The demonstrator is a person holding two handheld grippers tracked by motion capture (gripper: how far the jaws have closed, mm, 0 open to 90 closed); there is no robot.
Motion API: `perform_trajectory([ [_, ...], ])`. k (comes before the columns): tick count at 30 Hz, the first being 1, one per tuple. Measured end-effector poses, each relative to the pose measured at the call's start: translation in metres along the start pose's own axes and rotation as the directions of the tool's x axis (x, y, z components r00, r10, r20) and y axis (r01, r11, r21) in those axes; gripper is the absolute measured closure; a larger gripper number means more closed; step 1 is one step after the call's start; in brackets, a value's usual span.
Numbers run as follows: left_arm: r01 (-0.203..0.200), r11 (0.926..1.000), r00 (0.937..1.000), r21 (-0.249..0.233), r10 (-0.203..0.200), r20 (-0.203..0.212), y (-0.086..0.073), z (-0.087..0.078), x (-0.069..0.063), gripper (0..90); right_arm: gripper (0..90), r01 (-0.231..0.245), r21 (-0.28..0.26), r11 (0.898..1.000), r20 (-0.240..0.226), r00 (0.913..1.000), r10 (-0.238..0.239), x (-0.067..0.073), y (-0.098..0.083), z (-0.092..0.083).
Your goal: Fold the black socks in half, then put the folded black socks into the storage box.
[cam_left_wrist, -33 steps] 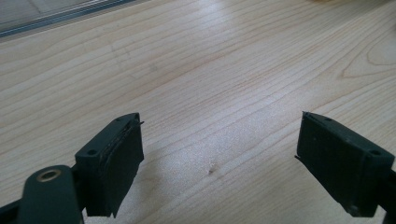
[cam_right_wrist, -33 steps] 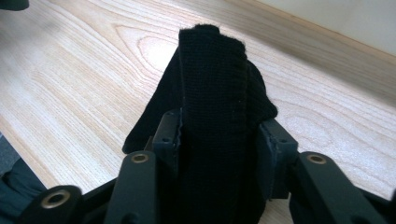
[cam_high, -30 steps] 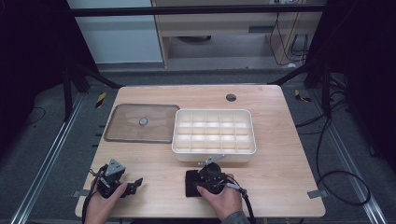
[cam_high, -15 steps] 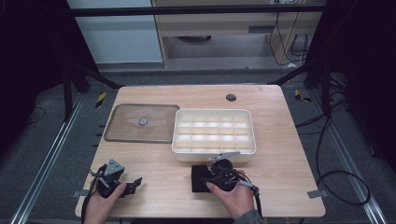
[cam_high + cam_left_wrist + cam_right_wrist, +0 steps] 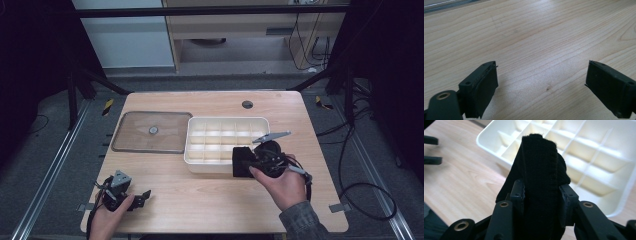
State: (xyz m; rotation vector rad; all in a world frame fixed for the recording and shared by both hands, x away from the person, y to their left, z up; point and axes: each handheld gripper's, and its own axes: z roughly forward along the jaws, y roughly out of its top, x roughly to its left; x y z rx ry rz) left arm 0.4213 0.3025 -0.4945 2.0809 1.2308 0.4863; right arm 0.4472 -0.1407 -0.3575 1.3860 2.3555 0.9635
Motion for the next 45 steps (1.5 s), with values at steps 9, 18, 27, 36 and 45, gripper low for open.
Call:
perform_trajectory([
  [9,0.028,0.9995,0.9993,-0.013,-0.028,-0.023,-0.002,0.0,0.003,6.3,63.7,0.042,0.007,0.999,0.087,0.9953,-0.043,-0.014,0.034,-0.032],
  [18,0.035,0.9991,0.9987,-0.023,-0.036,-0.037,-0.001,0.002,0.004,5.3,63.5,0.079,0.028,0.996,0.163,0.9832,-0.083,-0.025,0.064,-0.052],
  [27,0.033,0.9993,0.9988,-0.018,-0.033,-0.035,-0.002,0.003,0.003,4.5,63.3,0.096,0.028,0.995,0.202,0.9742,-0.1,-0.036,0.081,-0.059],
  [36,0.039,0.9991,0.9983,-0.016,-0.04,-0.042,-0.002,0.005,0.003,4.4,63.1,0.086,0.042,0.995,0.203,0.9746,-0.093,-0.046,0.079,-0.045],
  [45,0.039,0.9992,0.9978,-0.001,-0.039,-0.052,-0.004,0.007,0.004,4.4,62.8,0.099,0.087,0.991,0.234,0.9652,-0.117,-0.053,0.073,-0.015],
])
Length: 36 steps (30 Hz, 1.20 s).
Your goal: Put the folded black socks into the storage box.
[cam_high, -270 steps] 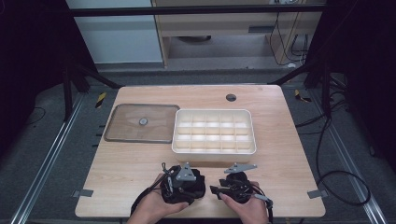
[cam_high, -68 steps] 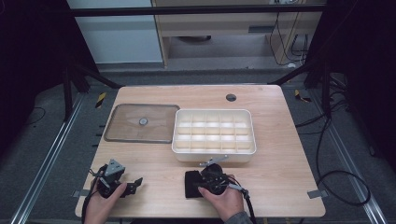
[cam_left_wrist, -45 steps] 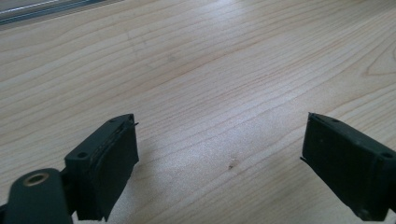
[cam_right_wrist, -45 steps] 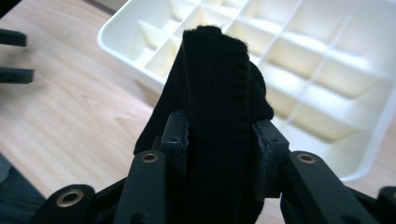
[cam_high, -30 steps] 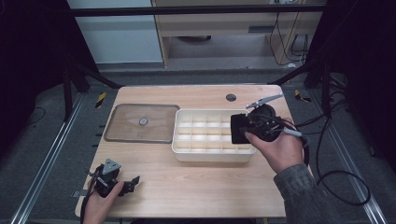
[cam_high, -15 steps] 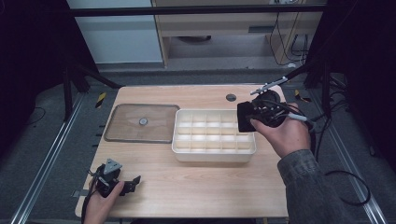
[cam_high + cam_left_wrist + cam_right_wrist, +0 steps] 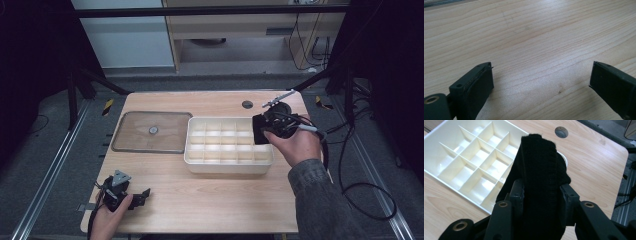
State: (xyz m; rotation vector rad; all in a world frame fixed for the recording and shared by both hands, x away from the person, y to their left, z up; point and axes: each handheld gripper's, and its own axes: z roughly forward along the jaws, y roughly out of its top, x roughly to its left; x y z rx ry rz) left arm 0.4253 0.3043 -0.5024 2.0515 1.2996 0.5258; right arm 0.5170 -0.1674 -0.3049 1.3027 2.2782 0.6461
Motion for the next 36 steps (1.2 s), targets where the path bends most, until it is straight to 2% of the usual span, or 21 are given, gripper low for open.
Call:
perform_trajectory([
  [5,0.001,1.0,1.0,0.003,-0.001,-0.001,0.0,0.0,0.0,4.4,62.7,-0.008,0.009,1.0,-0.015,0.9999,0.008,0.002,-0.004,0.016],
  [18,-0.002,0.9999,1.0,0.013,0.002,-0.003,-0.001,0.002,-0.002,3.3,62.7,0.006,0.04,0.999,-0.018,0.9998,-0.005,0.008,-0.013,0.035],
  [25,-0.011,0.9999,0.9999,0.009,0.011,-0.009,-0.002,0.003,-0.003,3.0,62.7,-0.012,0.05,0.999,-0.029,0.9995,0.014,0.006,-0.024,0.048],
  [28,-0.022,0.9997,0.9996,0.012,0.022,-0.014,-0.002,0.003,-0.003,2.4,62.7,-0.009,0.053,0.999,-0.025,0.9996,0.011,0.006,-0.026,0.052],
  [36,-0.02,0.9998,0.9997,0.009,0.02,-0.013,-0.002,0.003,-0.003,1.7,62.7,0.0,0.07,0.998,-0.021,0.9998,0.002,0.008,-0.03,0.057],
])
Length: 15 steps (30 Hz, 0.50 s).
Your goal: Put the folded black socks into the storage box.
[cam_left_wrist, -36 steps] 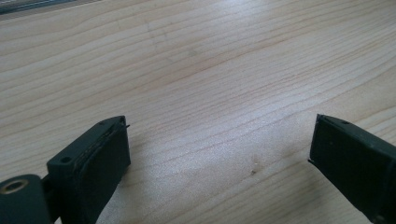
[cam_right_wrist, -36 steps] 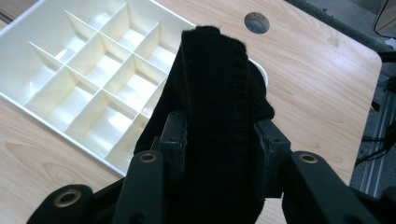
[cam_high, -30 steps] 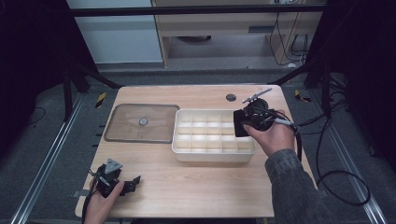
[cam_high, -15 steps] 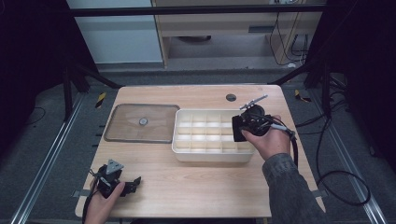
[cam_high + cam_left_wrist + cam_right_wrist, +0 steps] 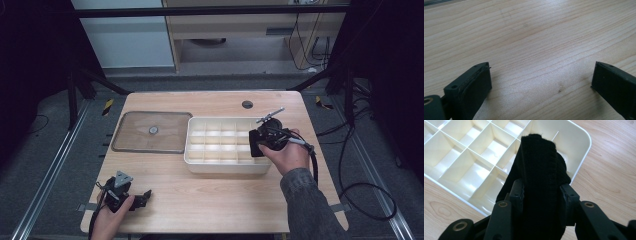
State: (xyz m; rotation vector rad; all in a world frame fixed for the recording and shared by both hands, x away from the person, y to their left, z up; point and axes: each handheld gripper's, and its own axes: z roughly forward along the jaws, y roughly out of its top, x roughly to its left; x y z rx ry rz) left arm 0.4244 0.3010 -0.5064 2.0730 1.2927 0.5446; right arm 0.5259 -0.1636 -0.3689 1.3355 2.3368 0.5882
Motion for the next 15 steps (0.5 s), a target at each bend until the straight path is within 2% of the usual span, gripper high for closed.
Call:
perform_trajectory([
  [3,-0.002,1.0,1.0,0.0,0.002,0.0,0.0,0.0,0.0,1.6,62.5,-0.002,0.009,1.0,0.0,1.0,0.002,0.0,-0.002,0.004],
  [5,0.0,1.0,1.0,-0.003,0.0,0.0,-0.001,0.0,0.0,1.5,62.4,-0.021,0.027,0.999,-0.008,0.9997,0.021,-0.002,-0.006,0.011],
  [9,0.002,1.0,1.0,-0.005,-0.002,0.0,-0.001,0.0,0.0,1.3,62.4,-0.02,0.039,0.999,-0.008,0.9998,0.02,-0.005,-0.01,0.018],
  [15,0.001,1.0,1.0,-0.008,-0.001,0.0,-0.001,0.0,-0.001,1.1,62.4,0.001,0.059,0.998,0.024,0.9997,-0.003,-0.005,-0.013,0.023],
])
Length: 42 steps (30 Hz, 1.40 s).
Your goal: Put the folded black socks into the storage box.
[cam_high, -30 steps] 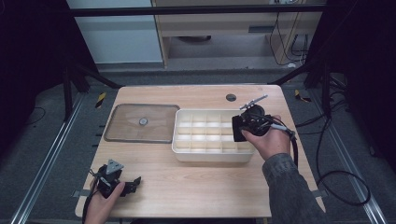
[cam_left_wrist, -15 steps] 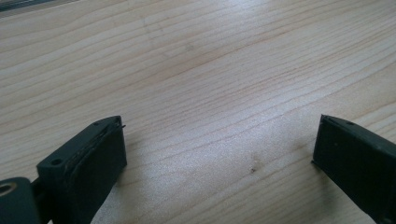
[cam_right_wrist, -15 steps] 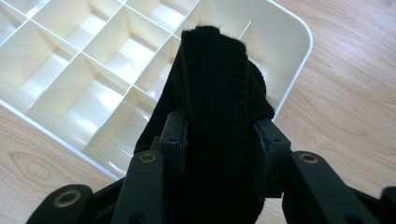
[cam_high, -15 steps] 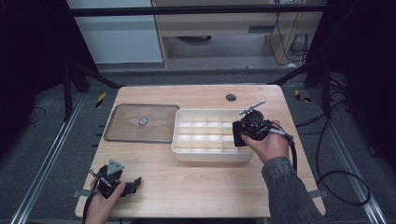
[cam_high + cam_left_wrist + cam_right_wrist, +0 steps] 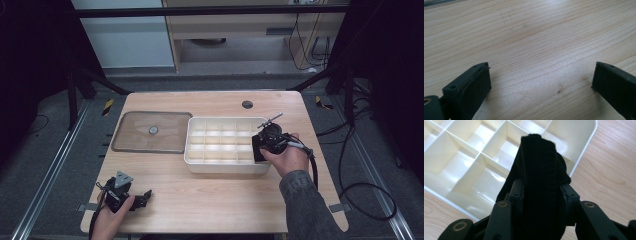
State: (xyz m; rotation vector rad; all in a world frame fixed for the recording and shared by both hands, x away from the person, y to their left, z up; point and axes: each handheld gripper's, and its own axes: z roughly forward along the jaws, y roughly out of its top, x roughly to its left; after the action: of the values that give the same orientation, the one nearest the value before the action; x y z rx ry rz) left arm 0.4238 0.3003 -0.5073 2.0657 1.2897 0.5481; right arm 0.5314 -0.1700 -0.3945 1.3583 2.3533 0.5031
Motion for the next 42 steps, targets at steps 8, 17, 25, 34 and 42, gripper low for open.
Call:
perform_trajectory([
  [8,-0.005,1.0,1.0,0.005,0.005,0.001,0.0,0.0,0.0,0.6,62.2,0.014,0.017,1.0,0.006,0.9999,-0.014,0.005,-0.004,0.007],
  [17,-0.002,1.0,1.0,0.001,0.002,0.001,0.0,0.001,-0.001,0.2,62.7,0.026,0.037,0.999,0.011,0.9996,-0.027,0.012,-0.006,0.014],
  [25,-0.004,1.0,1.0,0.0,0.004,0.0,0.0,0.001,-0.001,0.0,63.2,0.023,0.063,0.998,0.019,0.9995,-0.025,0.016,-0.01,0.021],
  [34,-0.003,1.0,1.0,-0.003,0.003,0.001,0.0,0.001,-0.002,0.0,62.9,0.035,0.086,0.996,0.026,0.999,-0.038,0.019,-0.01,0.025],
  [42,-0.006,1.0,1.0,-0.002,0.006,0.006,0.001,0.002,-0.002,0.0,58.6,0.059,0.085,0.995,0.0,0.9983,-0.059,0.016,-0.007,0.021],
])
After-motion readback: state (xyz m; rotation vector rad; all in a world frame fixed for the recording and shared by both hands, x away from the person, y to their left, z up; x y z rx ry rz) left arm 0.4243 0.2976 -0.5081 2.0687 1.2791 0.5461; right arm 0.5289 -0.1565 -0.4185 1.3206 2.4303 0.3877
